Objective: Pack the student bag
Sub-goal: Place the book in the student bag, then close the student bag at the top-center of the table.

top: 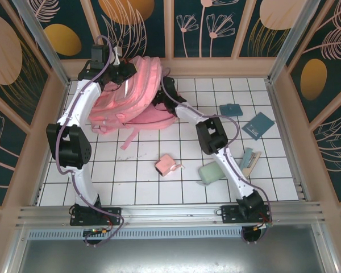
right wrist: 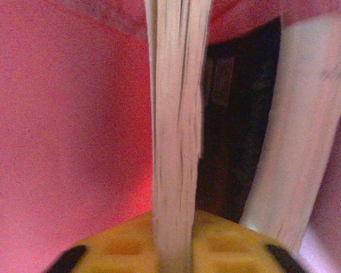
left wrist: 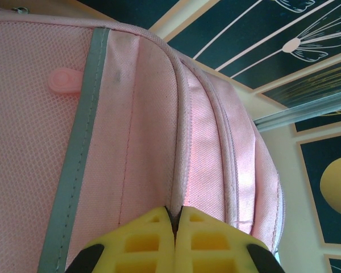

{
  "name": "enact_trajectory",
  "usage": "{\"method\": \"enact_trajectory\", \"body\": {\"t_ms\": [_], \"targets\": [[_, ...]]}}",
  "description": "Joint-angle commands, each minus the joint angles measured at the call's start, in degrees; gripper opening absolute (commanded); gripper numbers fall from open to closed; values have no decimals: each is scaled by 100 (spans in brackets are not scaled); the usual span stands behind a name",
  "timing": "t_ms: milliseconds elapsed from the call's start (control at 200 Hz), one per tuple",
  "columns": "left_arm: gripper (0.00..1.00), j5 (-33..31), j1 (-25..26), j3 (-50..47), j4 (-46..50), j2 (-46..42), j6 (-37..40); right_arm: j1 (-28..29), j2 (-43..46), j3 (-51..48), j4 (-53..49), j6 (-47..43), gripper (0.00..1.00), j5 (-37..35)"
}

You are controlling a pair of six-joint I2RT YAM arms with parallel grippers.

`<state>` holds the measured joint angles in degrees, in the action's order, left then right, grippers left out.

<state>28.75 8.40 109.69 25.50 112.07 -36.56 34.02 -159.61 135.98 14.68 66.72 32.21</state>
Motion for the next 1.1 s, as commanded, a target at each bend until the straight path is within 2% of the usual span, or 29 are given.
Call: {"method": "enact_trajectory", "body": {"t_ms": [0,80,195,480,780,1096], "targets": [[0,381,47,44,-775,-230,-10,34,110,37,-569,-267,36,72],[0,336,47,65,-731,-213,39,29,387,-299,-655,-513,45,24],[0,269,43,121,-648,-176,118,23,769,-565,-908,-914,53,-40],[0,-100,49,6,-466,-89,405,-51,1779,-1377,-1323,-1626,59,-131],[0,-258,47,-539,-674,-10,464,-237,3791,-4115,-1078,-2086,58,-906],[0,-716,69,-1155,-660,205,659,-1314,6032,-6494,-1751,-2374,58,-2297]]}}
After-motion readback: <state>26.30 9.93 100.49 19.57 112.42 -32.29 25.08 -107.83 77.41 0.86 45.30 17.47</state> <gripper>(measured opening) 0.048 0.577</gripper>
